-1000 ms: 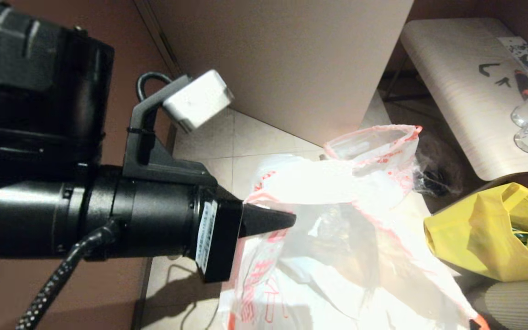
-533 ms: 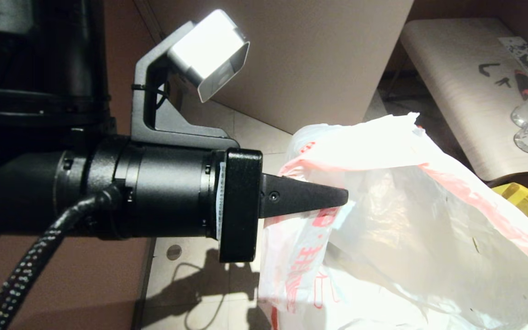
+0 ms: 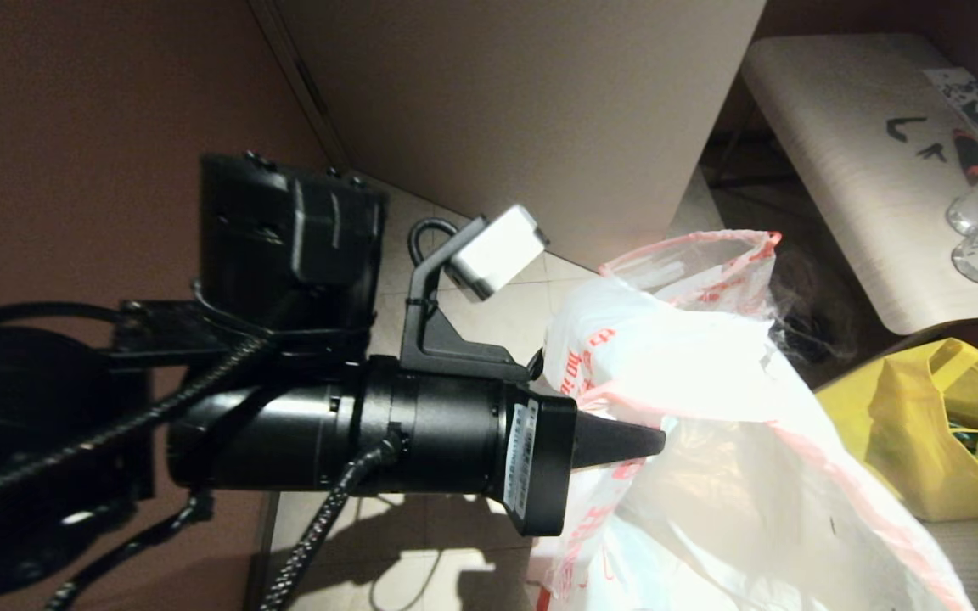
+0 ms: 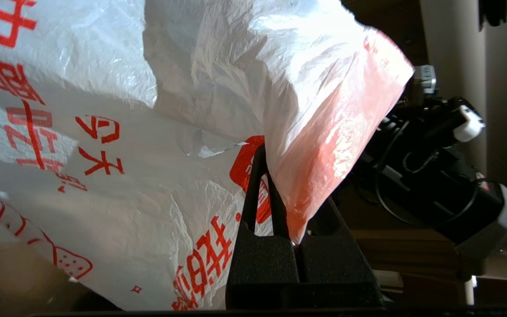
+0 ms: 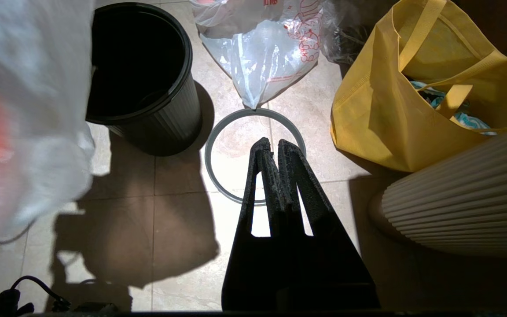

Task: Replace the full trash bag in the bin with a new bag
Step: Put the new garbage bag on the trash can

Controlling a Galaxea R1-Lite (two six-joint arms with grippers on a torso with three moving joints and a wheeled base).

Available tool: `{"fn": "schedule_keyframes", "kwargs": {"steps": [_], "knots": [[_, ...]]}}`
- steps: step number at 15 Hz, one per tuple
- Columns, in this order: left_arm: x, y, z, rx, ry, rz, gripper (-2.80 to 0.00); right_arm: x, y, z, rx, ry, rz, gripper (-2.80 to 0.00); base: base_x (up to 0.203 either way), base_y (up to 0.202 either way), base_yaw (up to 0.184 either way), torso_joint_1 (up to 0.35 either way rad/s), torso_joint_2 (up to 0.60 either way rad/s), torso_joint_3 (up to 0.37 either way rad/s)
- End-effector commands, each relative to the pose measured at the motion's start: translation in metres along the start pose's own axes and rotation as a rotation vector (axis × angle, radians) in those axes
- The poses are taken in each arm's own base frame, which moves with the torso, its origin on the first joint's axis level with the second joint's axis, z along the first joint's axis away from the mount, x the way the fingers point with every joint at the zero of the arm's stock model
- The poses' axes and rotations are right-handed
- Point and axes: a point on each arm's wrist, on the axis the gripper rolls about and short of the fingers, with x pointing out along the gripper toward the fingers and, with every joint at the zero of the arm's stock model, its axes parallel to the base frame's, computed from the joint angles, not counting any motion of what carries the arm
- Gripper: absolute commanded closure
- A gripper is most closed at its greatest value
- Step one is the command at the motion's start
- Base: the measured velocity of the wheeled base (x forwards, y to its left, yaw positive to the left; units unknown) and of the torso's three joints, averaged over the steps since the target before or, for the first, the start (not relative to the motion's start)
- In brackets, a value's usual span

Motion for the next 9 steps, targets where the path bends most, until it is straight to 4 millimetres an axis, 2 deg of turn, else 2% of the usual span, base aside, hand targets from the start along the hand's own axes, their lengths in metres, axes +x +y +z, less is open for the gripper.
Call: {"fn": "schedule_keyframes", "kwargs": {"steps": [1, 3, 4, 5, 7, 9], "knots": [[0.025, 0.037, -0.022, -0.018, 0.013, -0.033, 0.00, 0.000, 0.000, 0.000, 0.000, 0.001, 0.001, 0.00, 0.000, 0.000, 0.000, 0.000, 0.00, 0.000], [0.035, 0.082, -0.033, 0.013, -0.050, -0.114, 0.00, 0.000, 0.000, 0.000, 0.000, 0.001, 0.001, 0.00, 0.000, 0.000, 0.000, 0.000, 0.00, 0.000], [0.032, 0.097, -0.035, 0.024, -0.083, -0.128, 0.00, 0.000, 0.000, 0.000, 0.000, 0.001, 0.001, 0.00, 0.000, 0.000, 0.000, 0.000, 0.00, 0.000], [0.030, 0.099, -0.034, 0.029, -0.094, -0.138, 0.00, 0.000, 0.000, 0.000, 0.000, 0.001, 0.001, 0.00, 0.000, 0.000, 0.000, 0.000, 0.00, 0.000], [0.024, 0.076, -0.022, 0.056, -0.105, -0.190, 0.00, 0.000, 0.000, 0.000, 0.000, 0.001, 0.001, 0.00, 0.000, 0.000, 0.000, 0.000, 0.00, 0.000], [0.025, 0.064, -0.014, 0.064, -0.098, -0.215, 0.00, 0.000, 0.000, 0.000, 0.000, 0.001, 0.001, 0.00, 0.000, 0.000, 0.000, 0.000, 0.00, 0.000]]}}
